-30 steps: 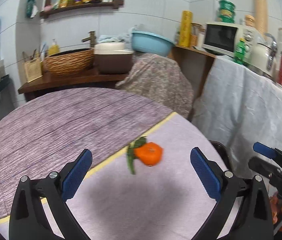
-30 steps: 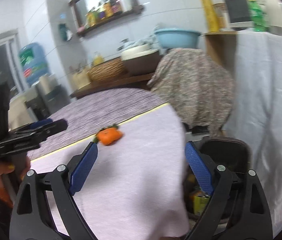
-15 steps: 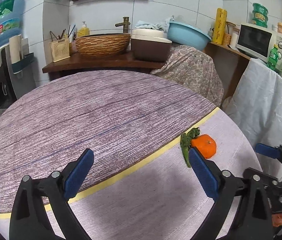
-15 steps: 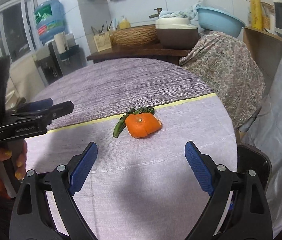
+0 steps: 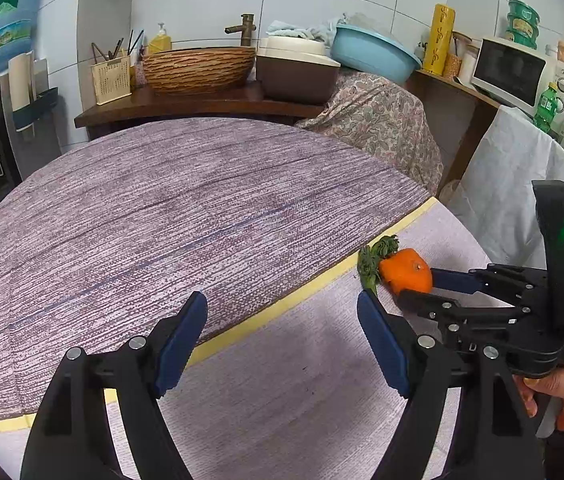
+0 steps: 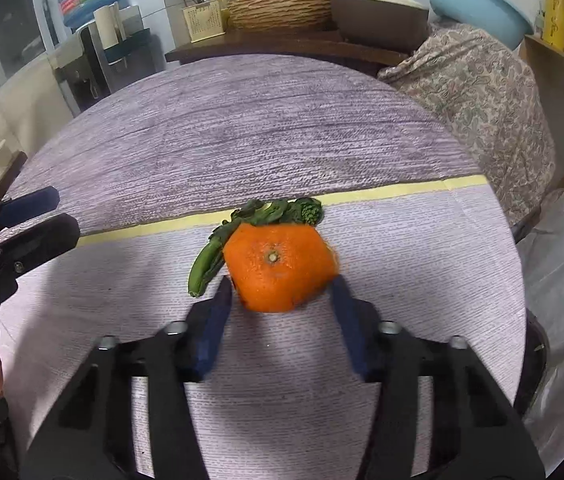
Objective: Collect trash
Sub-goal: 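Grasp the orange with right tool while left tool grasps green leafy vegetable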
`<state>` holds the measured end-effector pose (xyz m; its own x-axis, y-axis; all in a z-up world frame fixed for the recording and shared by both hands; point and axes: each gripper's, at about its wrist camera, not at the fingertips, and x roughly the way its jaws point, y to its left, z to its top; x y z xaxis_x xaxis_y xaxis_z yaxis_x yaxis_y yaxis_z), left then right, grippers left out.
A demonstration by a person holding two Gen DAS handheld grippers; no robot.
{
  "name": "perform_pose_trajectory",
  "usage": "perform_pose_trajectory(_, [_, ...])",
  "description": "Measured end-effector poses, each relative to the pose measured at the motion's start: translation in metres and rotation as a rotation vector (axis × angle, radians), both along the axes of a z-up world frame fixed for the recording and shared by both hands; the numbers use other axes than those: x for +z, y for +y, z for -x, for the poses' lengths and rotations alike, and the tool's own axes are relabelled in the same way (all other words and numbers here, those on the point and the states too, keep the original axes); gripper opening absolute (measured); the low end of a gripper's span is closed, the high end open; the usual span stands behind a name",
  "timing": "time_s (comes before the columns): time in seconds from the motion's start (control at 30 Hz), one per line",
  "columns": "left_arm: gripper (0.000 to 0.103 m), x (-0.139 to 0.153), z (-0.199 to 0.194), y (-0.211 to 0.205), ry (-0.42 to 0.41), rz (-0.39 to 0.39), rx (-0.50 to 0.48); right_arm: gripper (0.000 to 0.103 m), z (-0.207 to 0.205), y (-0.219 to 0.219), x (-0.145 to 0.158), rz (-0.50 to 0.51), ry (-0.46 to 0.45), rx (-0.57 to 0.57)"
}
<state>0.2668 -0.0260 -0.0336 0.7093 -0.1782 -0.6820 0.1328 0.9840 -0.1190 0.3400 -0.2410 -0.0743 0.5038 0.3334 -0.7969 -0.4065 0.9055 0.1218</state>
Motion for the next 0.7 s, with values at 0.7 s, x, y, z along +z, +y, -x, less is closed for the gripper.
perform_pose_trajectory(0.7, [0.053,-0.028,-0.035,-0.081,0.108,-0.117,-0.154,0.023,0.088,-0.066,0.035,-0.114,-0.14,-0.057])
